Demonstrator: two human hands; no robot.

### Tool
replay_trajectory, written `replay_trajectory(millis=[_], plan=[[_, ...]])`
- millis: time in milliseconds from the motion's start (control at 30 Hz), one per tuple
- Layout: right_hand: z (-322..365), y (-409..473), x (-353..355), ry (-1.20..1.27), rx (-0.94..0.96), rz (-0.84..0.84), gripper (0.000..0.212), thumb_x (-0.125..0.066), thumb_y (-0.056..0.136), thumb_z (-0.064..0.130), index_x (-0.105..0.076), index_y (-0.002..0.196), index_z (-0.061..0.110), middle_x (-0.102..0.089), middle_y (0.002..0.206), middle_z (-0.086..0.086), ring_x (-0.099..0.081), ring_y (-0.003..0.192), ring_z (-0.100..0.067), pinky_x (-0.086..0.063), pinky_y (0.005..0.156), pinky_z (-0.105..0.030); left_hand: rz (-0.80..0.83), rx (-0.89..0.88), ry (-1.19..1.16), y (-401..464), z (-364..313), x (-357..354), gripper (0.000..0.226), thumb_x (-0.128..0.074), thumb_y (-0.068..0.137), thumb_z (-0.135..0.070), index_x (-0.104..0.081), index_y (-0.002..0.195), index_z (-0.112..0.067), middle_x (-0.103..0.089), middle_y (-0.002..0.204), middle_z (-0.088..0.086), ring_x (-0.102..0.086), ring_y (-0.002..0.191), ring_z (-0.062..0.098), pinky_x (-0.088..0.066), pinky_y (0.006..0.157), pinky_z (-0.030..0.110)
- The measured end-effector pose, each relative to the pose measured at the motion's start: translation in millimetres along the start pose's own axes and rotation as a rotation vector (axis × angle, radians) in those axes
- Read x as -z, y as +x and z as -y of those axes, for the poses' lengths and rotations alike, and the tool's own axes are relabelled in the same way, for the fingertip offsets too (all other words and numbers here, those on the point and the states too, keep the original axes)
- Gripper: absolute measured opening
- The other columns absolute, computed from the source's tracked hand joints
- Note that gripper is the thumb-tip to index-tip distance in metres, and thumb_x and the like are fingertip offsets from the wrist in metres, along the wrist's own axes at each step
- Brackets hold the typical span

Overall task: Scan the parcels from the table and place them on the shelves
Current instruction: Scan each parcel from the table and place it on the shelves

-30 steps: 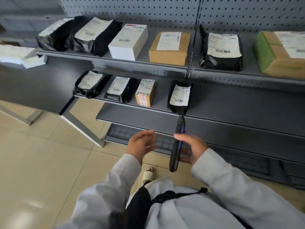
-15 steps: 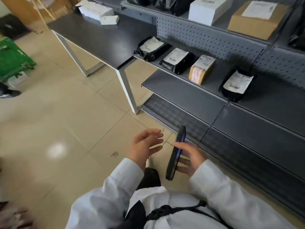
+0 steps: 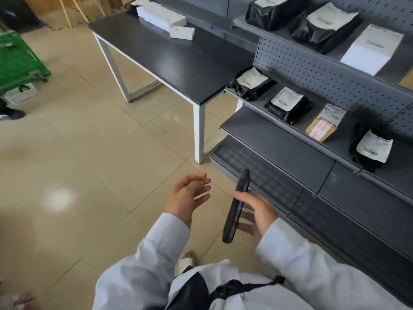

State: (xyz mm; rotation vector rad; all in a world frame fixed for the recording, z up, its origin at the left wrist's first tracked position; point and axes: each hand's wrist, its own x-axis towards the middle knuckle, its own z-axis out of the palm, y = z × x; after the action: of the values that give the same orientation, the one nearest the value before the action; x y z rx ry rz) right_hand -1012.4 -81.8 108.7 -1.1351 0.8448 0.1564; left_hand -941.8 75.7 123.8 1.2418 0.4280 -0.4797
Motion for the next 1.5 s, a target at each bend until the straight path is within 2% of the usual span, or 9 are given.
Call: replay_trajectory(millis=[333, 500, 567, 767, 933, 1067, 1200, 1333, 1500], plan=[[22, 23, -116, -0.059, -0.013, 0.038, 0.024, -0.079, 0.078, 0.025, -0.074, 0.101, 0.022, -0.071, 0.105, -0.011, -0.067, 0.101, -0.033, -0.059, 0.087, -0.054, -0.057, 0.022, -0.008, 52, -61, 72, 0.023, -0.052, 0.093, 0.003, -0.071, 0.094, -0.009, -0.074, 0.093, 0.009, -0.067, 0.087, 0.022, -0.058, 0.083, 0.037], [46, 71, -148, -0.004, -0.063, 0.053, 0.020, -0.077, 0.080, 0.022, -0.072, 0.099, 0.017, -0.070, 0.101, -0.013, -0.066, 0.096, -0.033, -0.054, 0.094, -0.060, -0.088, 0.040, 0.023, 100, -92, 83, 0.022, -0.052, 0.093, 0.004, -0.071, 0.095, -0.008, -0.074, 0.095, 0.011, -0.068, 0.088, 0.022, -0.059, 0.082, 0.036], [55, 97, -168, -0.029, -0.083, 0.051, 0.023, -0.079, 0.077, 0.027, -0.073, 0.099, 0.020, -0.070, 0.108, -0.013, -0.065, 0.102, -0.034, -0.053, 0.096, -0.059, -0.109, 0.046, 0.027, 123, -105, 88, 0.022, -0.052, 0.093, 0.005, -0.071, 0.096, -0.006, -0.074, 0.097, 0.014, -0.068, 0.088, 0.024, -0.058, 0.081, 0.036], [114, 188, -238, 0.010, -0.136, 0.166, 0.028, -0.078, 0.079, 0.028, -0.070, 0.104, 0.020, -0.069, 0.107, -0.013, -0.066, 0.098, -0.034, -0.059, 0.078, -0.046, -0.213, 0.028, 0.137, 203, -176, 94, 0.019, -0.053, 0.095, 0.004, -0.070, 0.099, -0.002, -0.072, 0.104, 0.020, -0.067, 0.089, 0.027, -0.057, 0.085, 0.041], [179, 250, -291, 0.085, -0.169, 0.232, 0.026, -0.076, 0.083, 0.027, -0.067, 0.107, 0.019, -0.067, 0.110, -0.014, -0.064, 0.104, -0.035, -0.059, 0.083, -0.049, -0.294, -0.130, 0.211, 273, -267, 87, 0.021, -0.054, 0.093, 0.004, -0.070, 0.102, -0.005, -0.072, 0.106, 0.018, -0.068, 0.093, 0.027, -0.057, 0.086, 0.039], [216, 292, -330, 0.108, -0.203, 0.239, 0.028, -0.076, 0.083, 0.028, -0.069, 0.109, 0.018, -0.068, 0.112, -0.014, -0.064, 0.105, -0.035, -0.058, 0.088, -0.051, -0.249, -0.209, 0.207, 316, -304, 69, 0.022, -0.052, 0.094, 0.003, -0.071, 0.100, -0.008, -0.073, 0.101, 0.011, -0.069, 0.090, 0.023, -0.057, 0.079, 0.033], [235, 332, -366, 0.056, -0.215, 0.257, 0.037, -0.075, 0.083, 0.033, -0.069, 0.117, 0.019, -0.069, 0.115, -0.012, -0.066, 0.106, -0.034, -0.061, 0.083, -0.048, -0.217, -0.174, 0.144, 350, -314, 64, 0.023, -0.053, 0.093, 0.005, -0.071, 0.101, -0.007, -0.074, 0.098, 0.010, -0.070, 0.086, 0.021, -0.060, 0.074, 0.030], [246, 369, -394, -0.001, -0.225, 0.229, 0.026, -0.076, 0.082, 0.030, -0.073, 0.105, 0.019, -0.070, 0.103, -0.010, -0.067, 0.098, -0.031, -0.061, 0.075, -0.043, -0.307, -0.110, 0.045, 395, -332, 84, 0.025, -0.050, 0.092, 0.008, -0.069, 0.104, -0.004, -0.073, 0.093, 0.010, -0.066, 0.084, 0.023, -0.056, 0.081, 0.036], [271, 424, -438, -0.024, -0.194, 0.109, 0.022, -0.078, 0.078, 0.024, -0.074, 0.100, 0.022, -0.071, 0.107, -0.009, -0.068, 0.099, -0.031, -0.060, 0.071, -0.042, -0.247, -0.016, 0.049, 484, -374, 107, 0.023, -0.051, 0.092, 0.006, -0.069, 0.103, -0.004, -0.072, 0.098, 0.013, -0.067, 0.083, 0.020, -0.056, 0.082, 0.036]])
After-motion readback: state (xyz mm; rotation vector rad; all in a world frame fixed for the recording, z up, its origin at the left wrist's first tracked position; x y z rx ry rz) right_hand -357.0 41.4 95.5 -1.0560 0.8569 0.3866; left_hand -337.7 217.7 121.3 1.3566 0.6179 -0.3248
